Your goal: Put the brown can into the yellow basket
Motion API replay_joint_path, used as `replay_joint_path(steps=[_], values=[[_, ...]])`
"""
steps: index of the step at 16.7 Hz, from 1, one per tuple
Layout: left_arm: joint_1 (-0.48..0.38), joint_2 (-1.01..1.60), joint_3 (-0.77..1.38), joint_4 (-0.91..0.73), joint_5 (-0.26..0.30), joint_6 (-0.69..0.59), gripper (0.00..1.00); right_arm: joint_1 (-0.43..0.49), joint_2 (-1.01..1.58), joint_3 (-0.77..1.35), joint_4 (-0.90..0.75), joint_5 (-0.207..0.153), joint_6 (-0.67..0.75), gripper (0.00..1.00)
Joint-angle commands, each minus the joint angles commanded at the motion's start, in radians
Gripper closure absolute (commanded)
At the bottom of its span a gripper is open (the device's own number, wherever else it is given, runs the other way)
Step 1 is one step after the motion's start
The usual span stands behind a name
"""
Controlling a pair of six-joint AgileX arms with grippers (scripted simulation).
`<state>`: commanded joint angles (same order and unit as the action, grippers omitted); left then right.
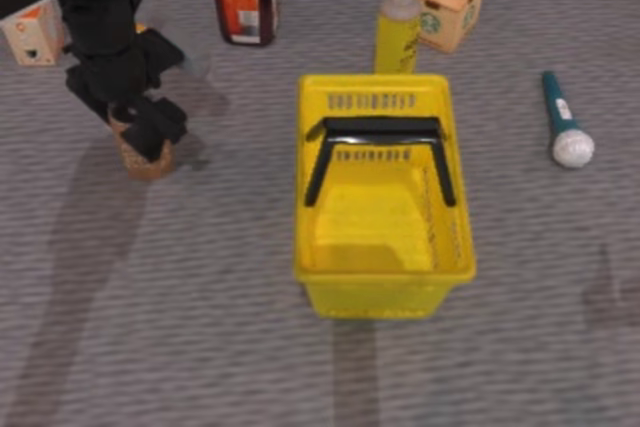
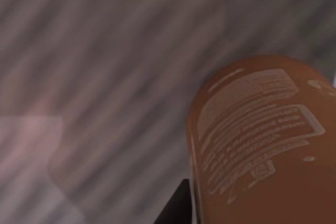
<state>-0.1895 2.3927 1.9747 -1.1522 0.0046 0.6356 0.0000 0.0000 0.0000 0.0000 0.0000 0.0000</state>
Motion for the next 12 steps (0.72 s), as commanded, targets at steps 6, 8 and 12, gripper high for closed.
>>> replay_joint_path(steps=[6, 8, 12], values=[[0.0, 0.0, 0.0, 0.0, 0.0, 0.0, 1.0, 0.0, 0.0, 0.0, 0.0, 0.0, 0.0, 0.0], [0.0, 0.0, 0.0, 0.0, 0.0, 0.0, 1.0, 0.0, 0.0, 0.0, 0.0, 0.0, 0.0, 0.0], [-0.001, -0.002, -0.002, 0.01, 0.008, -0.002, 1.0, 0.0, 0.0, 0.0, 0.0, 0.0, 0.0, 0.0]])
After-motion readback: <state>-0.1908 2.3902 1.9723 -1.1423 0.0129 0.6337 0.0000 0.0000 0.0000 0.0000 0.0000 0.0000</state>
